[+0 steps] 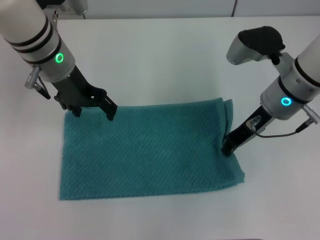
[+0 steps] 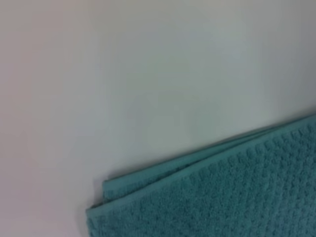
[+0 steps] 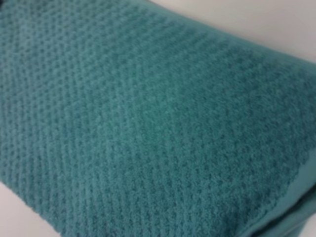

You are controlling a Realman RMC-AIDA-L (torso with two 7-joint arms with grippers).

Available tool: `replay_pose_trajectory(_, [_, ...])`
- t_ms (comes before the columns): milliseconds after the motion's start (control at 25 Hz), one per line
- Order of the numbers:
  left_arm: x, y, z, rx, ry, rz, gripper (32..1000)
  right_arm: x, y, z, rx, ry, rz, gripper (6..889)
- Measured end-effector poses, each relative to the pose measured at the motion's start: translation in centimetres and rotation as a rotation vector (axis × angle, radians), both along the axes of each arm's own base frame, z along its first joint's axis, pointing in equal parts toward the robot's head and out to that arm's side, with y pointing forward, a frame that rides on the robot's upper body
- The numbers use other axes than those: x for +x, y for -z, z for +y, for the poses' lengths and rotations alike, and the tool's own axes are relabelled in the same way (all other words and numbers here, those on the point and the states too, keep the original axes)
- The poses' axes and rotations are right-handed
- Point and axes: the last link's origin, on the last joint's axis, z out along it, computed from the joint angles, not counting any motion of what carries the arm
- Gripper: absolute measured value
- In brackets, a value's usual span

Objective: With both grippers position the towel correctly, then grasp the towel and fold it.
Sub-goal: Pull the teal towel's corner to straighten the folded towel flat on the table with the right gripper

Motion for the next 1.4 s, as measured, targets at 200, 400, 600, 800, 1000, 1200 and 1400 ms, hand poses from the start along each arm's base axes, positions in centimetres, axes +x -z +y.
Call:
replay_pose_trajectory(200, [0.00, 0.04, -0.03, -0.003, 0.003, 0.005, 909, -0.09, 0.03, -0.12, -0.012, -0.003, 0.000, 61])
replay_pose_trajectory(400, [-0.03, 0.06, -0.05, -0.004, 0.004, 0.007, 908, -0.12, 0.03, -0.32, -0.027, -0.001, 0.000, 61])
replay_pose_trajectory(600, [-0.05, 0.06, -0.06, -0.004, 0.003, 0.007, 908, -0.14, 0.11, -0.57, -0.046, -0.005, -0.007, 61])
replay_pose_trajectory(800, [-0.07, 0.06, -0.06, -0.004, 0.003, 0.007, 908, -0.27, 0.25, -0.68, -0.057, -0.012, -0.008, 61])
replay_pose_trajectory(1000, [-0.07, 0.06, -0.07, -0.004, 0.003, 0.007, 908, -0.70, 0.66, -0.89, -0.076, -0.026, 0.002, 61])
replay_pose_trajectory(1200, [-0.07, 0.06, -0.07, -0.004, 0.003, 0.007, 908, -0.73, 0.64, -0.86, -0.075, -0.024, 0.004, 62])
replay_pose_trajectory(1400, [-0.07, 0.06, -0.07, -0.004, 0.003, 0.007, 908, -0.72, 0.43, -0.70, -0.064, -0.018, 0.007, 62])
